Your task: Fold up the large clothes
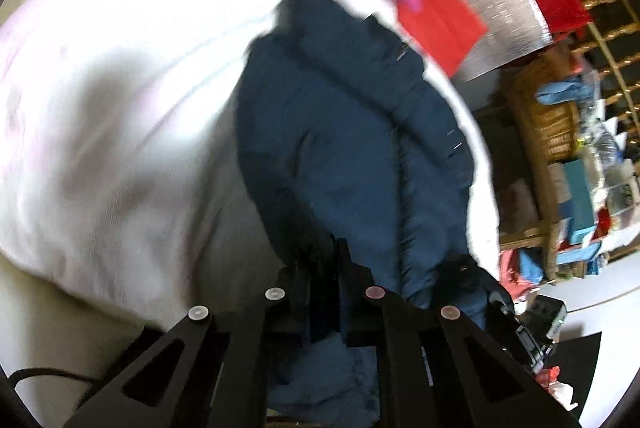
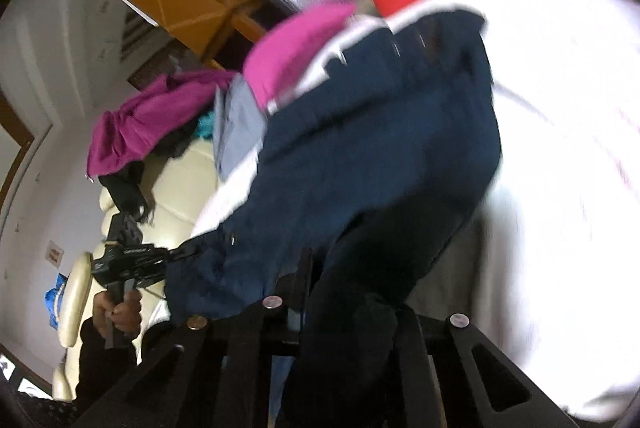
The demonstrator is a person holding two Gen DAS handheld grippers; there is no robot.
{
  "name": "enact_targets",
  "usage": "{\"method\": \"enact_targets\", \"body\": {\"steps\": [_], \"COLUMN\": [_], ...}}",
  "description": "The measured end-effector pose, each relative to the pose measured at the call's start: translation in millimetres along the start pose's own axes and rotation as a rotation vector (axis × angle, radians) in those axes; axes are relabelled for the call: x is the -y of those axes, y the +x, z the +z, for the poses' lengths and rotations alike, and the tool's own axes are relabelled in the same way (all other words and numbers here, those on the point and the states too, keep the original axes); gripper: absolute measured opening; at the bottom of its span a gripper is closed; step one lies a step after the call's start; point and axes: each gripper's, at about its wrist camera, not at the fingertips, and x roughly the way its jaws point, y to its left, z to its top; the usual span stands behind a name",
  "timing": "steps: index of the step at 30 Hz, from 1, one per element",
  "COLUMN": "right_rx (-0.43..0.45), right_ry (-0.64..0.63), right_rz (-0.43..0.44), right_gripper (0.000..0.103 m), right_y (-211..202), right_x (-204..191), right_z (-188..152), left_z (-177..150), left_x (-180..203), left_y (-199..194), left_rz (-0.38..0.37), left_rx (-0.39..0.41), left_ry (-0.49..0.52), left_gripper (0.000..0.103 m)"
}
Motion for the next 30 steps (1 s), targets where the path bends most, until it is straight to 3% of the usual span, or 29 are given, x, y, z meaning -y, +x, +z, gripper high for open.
{"method": "enact_targets", "body": {"steps": [7, 13, 21, 26, 28, 30], "right_rx": [0.206, 0.292, 0.318, 0.25, 0.199, 0.183], "right_ry": [0.075, 0.15, 0.209, 0.264, 0.364, 0.493], "right_rz": [0.01, -0.024, -0.085, -0.09, -0.037, 0.115], "right_gripper": [0.014, 0.014, 0.014, 0.014, 0.018, 0.03], "right_y": [10, 51, 125, 172, 186, 192], "right_x": [10, 32, 81, 121, 143, 171], "right_z": [78, 143, 219, 256, 267, 273], "left_z": [72, 144, 234, 277, 290, 303], "left_x": [31, 45, 31, 16, 9, -2], "left_y": [3, 37, 101, 150, 166, 181], "left_rz": [-0.067, -0.073, -0.006, -0.01, -0.027, -0.067], "left_rx": [0.07, 0.106, 0.12, 0.081, 0.056, 0.005], "left_ry": [0.028, 0.028, -0.009, -0.058, -0.102, -0.168], "left_gripper": [0.01, 0.01, 0.01, 0.011, 0.011, 0.016]}}
